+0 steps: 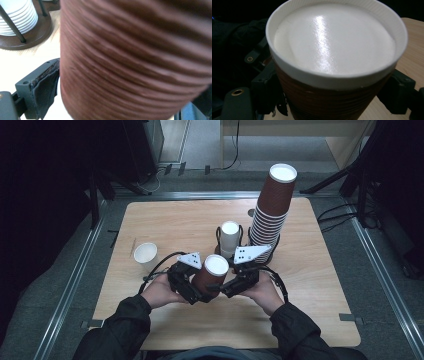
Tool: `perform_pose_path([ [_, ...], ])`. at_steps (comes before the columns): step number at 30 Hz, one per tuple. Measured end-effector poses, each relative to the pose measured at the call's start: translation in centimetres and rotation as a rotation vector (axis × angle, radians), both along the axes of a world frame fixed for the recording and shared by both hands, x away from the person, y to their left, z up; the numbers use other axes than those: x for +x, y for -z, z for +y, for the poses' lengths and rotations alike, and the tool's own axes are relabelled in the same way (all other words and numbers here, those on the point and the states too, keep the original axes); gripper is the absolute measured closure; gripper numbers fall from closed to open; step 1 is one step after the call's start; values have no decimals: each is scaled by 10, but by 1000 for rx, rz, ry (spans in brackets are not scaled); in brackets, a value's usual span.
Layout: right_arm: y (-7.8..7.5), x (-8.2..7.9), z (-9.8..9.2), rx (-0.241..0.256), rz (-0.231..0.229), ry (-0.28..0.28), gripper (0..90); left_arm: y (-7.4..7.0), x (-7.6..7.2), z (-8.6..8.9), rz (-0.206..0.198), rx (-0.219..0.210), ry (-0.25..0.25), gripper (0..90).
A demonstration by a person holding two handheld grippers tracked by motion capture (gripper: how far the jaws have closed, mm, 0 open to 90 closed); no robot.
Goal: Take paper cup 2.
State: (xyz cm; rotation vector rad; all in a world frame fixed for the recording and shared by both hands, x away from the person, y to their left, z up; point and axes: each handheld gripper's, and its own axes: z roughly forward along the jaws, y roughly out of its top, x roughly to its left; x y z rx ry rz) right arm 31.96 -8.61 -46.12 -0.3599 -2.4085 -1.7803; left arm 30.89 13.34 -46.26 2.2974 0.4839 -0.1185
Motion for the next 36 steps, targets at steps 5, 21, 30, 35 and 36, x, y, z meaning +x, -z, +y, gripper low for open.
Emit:
perform_pose_path([
  [5, 1, 1, 1, 24, 18, -4, 173, -1, -2, -2, -19, 3, -3, 0],
  [21, 0, 0, 1, -6, 2, 12, 175, 0, 0, 0, -32, 20, -7, 74],
  [30, -6, 2, -5, -36, 31, 32, 142, -2, 3, 9, -13, 5, -31, 74],
  [35, -7, 2, -12, -84, 29, 43, 141, -5, 6, 20, -5, 23, -50, 74],
  [36, -8, 2, -13, -97, 23, 45, 142, -5, 7, 21, -5, 30, -51, 74],
])
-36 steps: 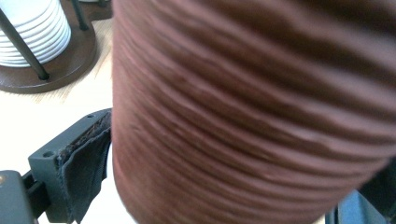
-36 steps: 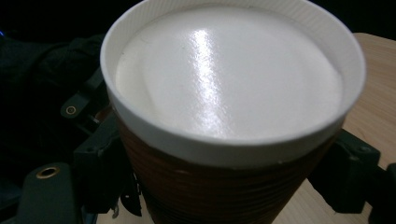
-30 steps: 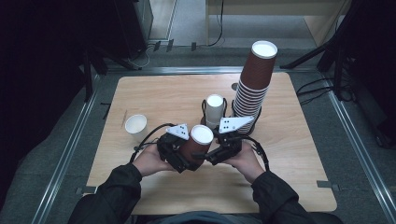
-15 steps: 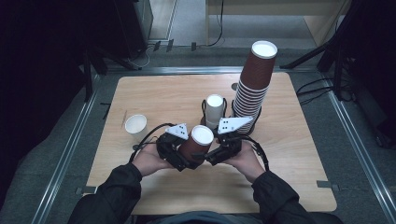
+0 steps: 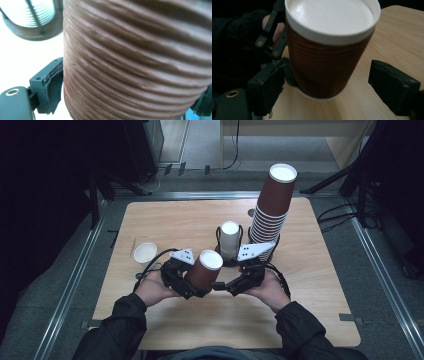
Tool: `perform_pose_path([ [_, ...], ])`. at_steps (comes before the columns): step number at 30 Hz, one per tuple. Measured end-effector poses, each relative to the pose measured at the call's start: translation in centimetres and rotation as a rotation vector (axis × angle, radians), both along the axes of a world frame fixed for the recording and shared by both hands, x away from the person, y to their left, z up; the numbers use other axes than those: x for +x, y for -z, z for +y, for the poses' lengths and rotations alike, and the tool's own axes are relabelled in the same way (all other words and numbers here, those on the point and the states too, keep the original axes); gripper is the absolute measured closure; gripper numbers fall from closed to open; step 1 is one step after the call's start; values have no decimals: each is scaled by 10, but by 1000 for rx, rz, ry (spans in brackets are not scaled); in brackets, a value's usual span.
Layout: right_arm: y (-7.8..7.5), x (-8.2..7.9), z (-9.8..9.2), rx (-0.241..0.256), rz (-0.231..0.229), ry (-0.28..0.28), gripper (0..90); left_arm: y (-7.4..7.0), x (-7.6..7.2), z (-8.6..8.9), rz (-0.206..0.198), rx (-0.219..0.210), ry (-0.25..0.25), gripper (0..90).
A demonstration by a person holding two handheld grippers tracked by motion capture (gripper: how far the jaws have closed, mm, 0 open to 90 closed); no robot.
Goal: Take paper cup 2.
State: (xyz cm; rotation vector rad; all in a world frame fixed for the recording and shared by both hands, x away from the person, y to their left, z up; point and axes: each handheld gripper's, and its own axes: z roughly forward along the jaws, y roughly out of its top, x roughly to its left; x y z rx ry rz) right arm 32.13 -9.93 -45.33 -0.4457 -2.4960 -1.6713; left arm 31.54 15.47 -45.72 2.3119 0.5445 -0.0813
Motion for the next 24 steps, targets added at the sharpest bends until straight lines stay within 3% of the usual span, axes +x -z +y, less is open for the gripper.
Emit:
perform_pose_path([
  [6, 1, -3, -5, -71, -18, 10, 143, -4, 0, 4, -14, 23, 4, 79],
  [7, 2, -6, -6, -109, -33, 9, 142, -5, 0, 4, -16, 34, 16, 80],
  [9, 3, -8, -7, -138, -36, 9, 142, -6, 1, 3, -7, 53, 35, 80],
  [11, 4, -10, -9, -158, -41, 13, 142, -6, 1, 2, -1, 68, 41, 80],
  [15, 5, -12, -15, -171, -33, 16, 143, -8, 3, 0, -23, 110, 59, 81],
  [17, 8, -14, -21, -202, -34, 24, 143, -9, 4, -2, -36, 136, 66, 81],
  [24, 12, -14, -30, -241, -26, 42, 143, -6, 8, -8, -37, 195, 83, 81],
])
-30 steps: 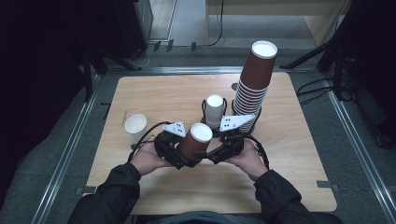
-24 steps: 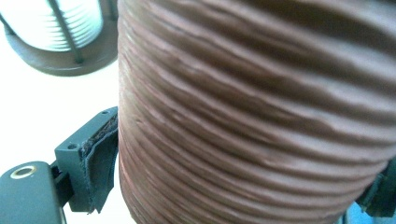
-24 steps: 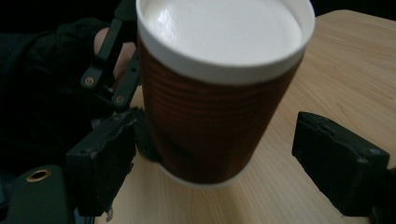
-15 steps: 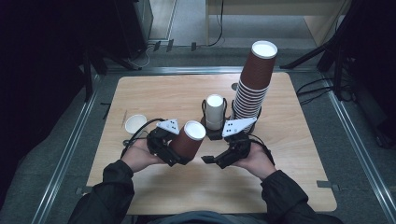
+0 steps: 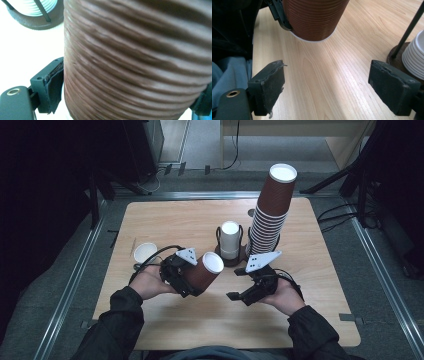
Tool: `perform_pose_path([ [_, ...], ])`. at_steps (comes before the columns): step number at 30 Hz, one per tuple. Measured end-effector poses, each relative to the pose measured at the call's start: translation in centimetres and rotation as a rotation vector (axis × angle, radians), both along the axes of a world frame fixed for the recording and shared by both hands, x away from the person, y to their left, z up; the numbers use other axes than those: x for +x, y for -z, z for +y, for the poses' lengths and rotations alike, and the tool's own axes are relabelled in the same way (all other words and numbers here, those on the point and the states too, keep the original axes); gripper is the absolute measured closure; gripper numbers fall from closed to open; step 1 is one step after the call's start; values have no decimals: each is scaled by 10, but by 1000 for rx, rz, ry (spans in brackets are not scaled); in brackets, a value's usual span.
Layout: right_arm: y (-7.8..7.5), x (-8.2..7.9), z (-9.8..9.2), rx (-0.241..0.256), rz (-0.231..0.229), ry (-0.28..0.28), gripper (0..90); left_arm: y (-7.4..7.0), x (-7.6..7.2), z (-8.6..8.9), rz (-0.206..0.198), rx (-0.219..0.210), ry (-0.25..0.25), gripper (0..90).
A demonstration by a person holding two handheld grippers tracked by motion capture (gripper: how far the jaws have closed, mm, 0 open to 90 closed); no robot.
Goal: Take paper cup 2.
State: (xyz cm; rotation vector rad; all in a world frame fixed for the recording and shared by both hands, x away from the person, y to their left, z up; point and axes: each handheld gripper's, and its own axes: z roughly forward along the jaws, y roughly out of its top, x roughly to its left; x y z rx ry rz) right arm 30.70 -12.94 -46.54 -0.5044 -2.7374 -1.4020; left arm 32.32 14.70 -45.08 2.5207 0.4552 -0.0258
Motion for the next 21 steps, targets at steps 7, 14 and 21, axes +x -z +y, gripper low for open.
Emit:
perform_pose_path([
  [7, 4, 0, 1, -32, -8, -2, 143, 4, 1, -6, 6, 55, 19, 80],
  [14, 5, 1, 7, -38, -9, -39, 144, 9, 2, -13, 33, 107, 49, 80],
  [21, 3, 3, 6, -27, -11, -58, 143, 17, 0, -23, 59, 149, 98, 81],
])
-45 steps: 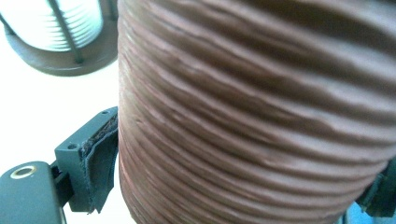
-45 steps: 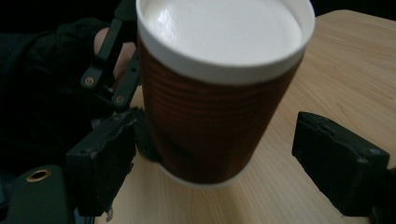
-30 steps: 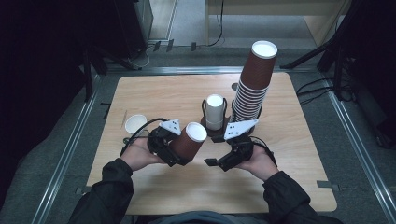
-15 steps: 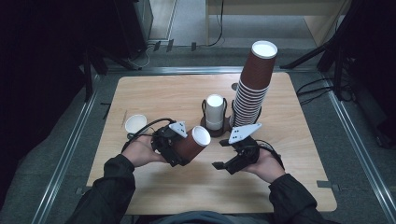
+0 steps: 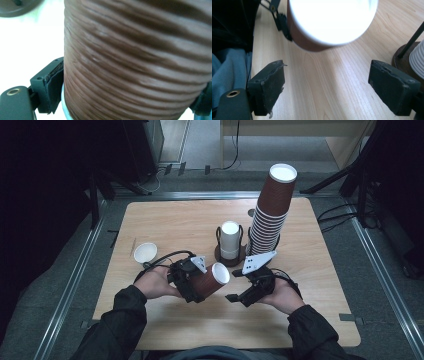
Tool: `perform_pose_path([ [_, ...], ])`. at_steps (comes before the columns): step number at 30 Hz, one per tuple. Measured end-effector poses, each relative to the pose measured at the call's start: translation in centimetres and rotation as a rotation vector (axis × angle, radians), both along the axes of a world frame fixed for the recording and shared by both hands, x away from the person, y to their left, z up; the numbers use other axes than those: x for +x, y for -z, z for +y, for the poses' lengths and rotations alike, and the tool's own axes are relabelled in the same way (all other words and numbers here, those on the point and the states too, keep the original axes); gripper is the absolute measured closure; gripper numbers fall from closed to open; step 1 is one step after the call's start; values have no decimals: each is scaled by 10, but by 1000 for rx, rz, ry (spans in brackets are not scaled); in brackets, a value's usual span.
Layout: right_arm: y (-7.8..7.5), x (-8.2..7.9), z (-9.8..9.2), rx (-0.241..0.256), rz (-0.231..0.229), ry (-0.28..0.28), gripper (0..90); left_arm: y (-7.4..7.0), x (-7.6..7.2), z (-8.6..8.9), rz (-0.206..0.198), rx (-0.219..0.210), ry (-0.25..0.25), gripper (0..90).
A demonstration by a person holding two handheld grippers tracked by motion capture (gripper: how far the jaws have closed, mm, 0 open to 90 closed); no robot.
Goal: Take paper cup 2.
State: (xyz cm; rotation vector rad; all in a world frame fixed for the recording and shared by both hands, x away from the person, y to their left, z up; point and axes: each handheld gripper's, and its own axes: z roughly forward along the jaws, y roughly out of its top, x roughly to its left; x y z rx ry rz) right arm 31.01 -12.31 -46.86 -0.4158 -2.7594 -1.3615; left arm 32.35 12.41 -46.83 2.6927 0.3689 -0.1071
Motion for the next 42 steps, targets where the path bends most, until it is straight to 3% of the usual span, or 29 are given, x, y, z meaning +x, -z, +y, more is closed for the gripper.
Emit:
perform_pose_path([
  [3, -2, 2, 0, 17, 8, -9, 143, 1, -2, -4, 0, 17, 6, 80],
  [11, -10, 5, 9, 59, 24, -60, 137, 2, -7, -11, 15, 13, 34, 80],
  [21, -7, 2, 31, -12, 37, -115, 139, 5, -13, -18, 15, 27, 46, 79],
  [32, -7, 3, 31, -3, 26, -134, 215, 5, -14, -16, 18, 17, 47, 73],
  [33, -6, 3, 31, 1, 27, -135, 215, 5, -15, -16, -5, 15, 44, 64],
  [37, -7, 3, 29, 13, 19, -126, 215, 3, -14, -12, -22, -21, 34, 45],
  [38, -9, 4, 27, 23, 12, -113, 215, 0, -13, -10, -25, -41, 18, 0],
  [40, -9, 5, 26, 34, 12, -101, 215, -3, -10, -6, -10, -91, 3, 0],
  [41, -9, 5, 26, 34, 12, -101, 215, -3, -10, -6, -10, -91, 3, 0],
  [42, -10, 7, 23, 39, 5, -95, 215, -4, -8, -1, -18, -132, -16, 0],
])
